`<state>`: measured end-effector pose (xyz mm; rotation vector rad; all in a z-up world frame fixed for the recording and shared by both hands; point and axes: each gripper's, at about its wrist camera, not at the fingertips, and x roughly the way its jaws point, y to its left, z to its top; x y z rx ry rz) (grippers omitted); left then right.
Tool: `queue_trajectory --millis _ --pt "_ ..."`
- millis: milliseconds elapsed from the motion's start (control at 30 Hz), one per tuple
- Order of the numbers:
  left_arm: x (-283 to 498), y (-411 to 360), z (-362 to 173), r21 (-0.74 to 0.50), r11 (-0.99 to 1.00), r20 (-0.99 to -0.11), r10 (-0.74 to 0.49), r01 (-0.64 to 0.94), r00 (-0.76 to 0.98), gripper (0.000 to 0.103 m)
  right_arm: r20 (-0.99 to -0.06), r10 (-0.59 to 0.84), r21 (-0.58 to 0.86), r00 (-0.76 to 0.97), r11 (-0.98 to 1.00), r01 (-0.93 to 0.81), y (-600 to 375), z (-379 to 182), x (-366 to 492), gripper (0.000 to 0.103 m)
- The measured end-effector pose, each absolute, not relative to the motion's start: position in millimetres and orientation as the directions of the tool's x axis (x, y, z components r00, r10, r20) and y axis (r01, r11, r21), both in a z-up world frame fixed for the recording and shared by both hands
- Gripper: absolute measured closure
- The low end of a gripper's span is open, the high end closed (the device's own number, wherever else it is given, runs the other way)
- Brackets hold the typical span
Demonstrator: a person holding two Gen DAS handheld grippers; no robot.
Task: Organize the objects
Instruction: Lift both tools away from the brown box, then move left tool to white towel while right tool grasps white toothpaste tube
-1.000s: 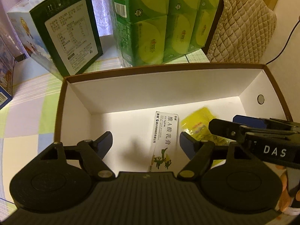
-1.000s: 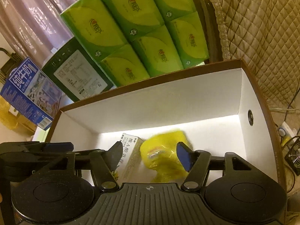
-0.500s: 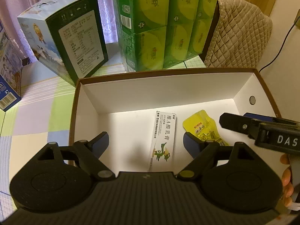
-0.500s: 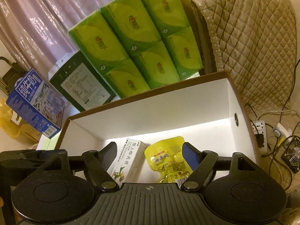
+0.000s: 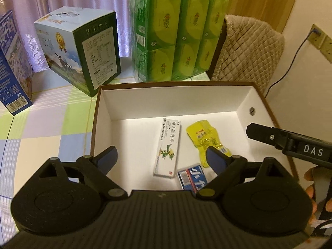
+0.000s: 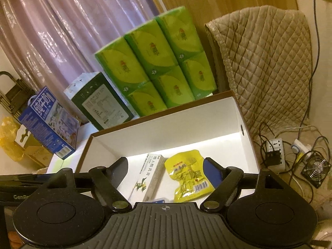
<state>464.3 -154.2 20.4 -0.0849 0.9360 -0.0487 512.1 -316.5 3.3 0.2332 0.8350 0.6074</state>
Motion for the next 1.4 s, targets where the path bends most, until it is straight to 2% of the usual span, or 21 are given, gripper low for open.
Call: queue_trajectory --millis 333,700,1400 --pt "407 -130 46 -0.147 0.989 -0.768 -0.119 0.007 0.629 0.012 -0.576 0.619 0.467 0.533 0.785 -0.407 -327 26 456 0.026" --pt "329 -89 58 -0.187 0.982 -0.746 -0.143 0.001 0.65 0.012 -0.572 0.636 0.441 0.518 0.771 -0.46 -310 39 377 0.026" --pt "203 30 35 -0.153 0.962 -0.795 0.017 -0.227 0.607 0.012 -0.668 0.644 0.405 0.373 0.735 -0.544 -234 3 285 0.026"
